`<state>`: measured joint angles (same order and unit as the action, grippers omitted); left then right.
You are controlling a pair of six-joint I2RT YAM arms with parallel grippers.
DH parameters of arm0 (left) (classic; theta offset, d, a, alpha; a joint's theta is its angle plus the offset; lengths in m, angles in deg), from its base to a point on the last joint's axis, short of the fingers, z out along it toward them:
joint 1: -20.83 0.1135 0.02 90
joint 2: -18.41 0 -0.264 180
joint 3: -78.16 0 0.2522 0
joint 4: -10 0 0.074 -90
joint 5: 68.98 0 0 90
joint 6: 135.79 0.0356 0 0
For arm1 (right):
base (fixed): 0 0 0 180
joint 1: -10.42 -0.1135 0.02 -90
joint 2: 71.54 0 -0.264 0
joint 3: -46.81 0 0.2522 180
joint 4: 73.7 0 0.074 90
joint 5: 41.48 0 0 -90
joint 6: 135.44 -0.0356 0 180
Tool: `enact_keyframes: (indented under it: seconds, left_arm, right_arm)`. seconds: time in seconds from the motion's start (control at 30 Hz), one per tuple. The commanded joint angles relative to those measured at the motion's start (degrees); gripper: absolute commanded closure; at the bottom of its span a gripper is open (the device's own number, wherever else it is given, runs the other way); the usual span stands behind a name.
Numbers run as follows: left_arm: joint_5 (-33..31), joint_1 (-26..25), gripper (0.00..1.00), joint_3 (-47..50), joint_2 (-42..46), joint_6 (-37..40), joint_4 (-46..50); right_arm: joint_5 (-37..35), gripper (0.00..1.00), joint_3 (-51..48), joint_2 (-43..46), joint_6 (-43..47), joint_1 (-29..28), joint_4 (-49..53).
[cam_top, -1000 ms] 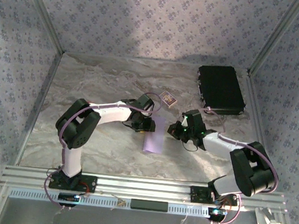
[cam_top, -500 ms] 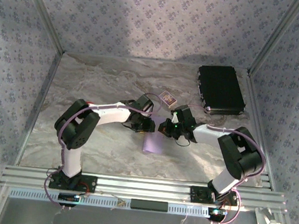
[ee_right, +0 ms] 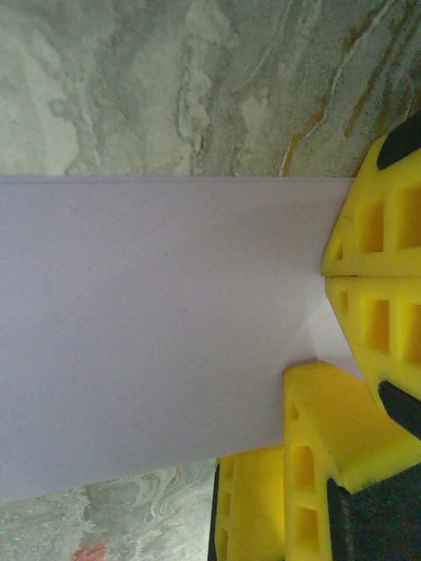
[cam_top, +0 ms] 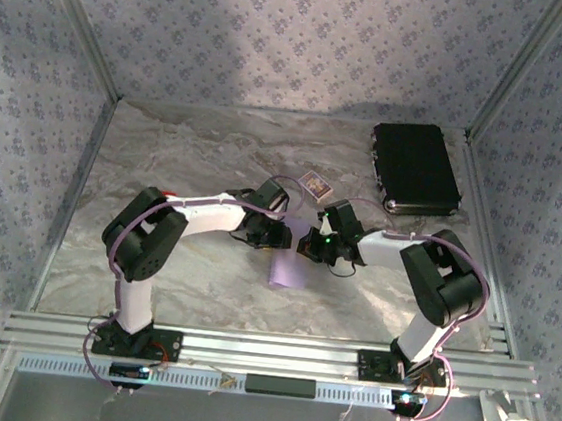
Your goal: Fold a paper plane with a square sheet of paper (pick it up from the middle)
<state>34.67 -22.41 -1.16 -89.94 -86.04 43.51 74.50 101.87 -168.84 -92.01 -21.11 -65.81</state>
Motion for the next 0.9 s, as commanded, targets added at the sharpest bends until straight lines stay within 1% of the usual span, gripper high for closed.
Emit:
enact_keyframes:
  seconds: [0.0,0.1,0.17,0.27,0.33,0.4,0.53,0.6,0.67,0.87]
  left_arm:
    - [-2.60,-1.18,0.57,2.20,-4.96,-0.74,-2.77]
    - [-2.63,-0.91,0.54,2.02,-1.11,-2.87,-3.66]
    - [-2.62,-0.96,0.51,1.37,1.91,-3.43,-3.92]
    - [-4.28,-0.75,0.47,0.80,6.42,-3.95,-3.70]
    - [-5.15,-0.37,0.46,1.17,9.04,-4.12,-4.20]
    - [-4.17,0.46,0.46,2.40,10.93,-4.62,-5.91]
    - [4.35,3.13,0.60,6.33,12.03,-6.06,-14.18]
    - [9.19,4.15,0.64,7.92,11.45,-6.91,-18.34]
    - [12.99,4.81,0.72,8.62,10.10,-7.91,-21.58]
    - [18.23,6.67,0.91,8.87,5.68,-10.28,-27.44]
  right_arm:
    - [-3.67,1.00,-2.31,-2.97,4.32,0.58,7.13]
    - [-1.30,1.00,-0.99,-3.13,8.35,2.15,10.37]
    - [-1.09,1.00,-0.57,-2.63,10.04,3.04,12.04]
    - [-0.19,1.00,0.72,-2.39,12.49,4.02,14.51]
    - [0.06,1.00,2.33,-2.97,13.55,4.19,16.70]
    - [-0.14,1.00,3.24,-3.33,14.34,4.17,18.23]
    - [-0.47,1.00,4.66,-4.30,15.02,4.12,19.48]
    - [-0.87,1.00,5.00,-4.31,14.95,3.85,19.54]
    - [-1.10,1.00,4.98,-4.15,14.39,3.69,19.88]
    - [-1.97,1.00,4.92,-3.77,13.21,3.30,20.11]
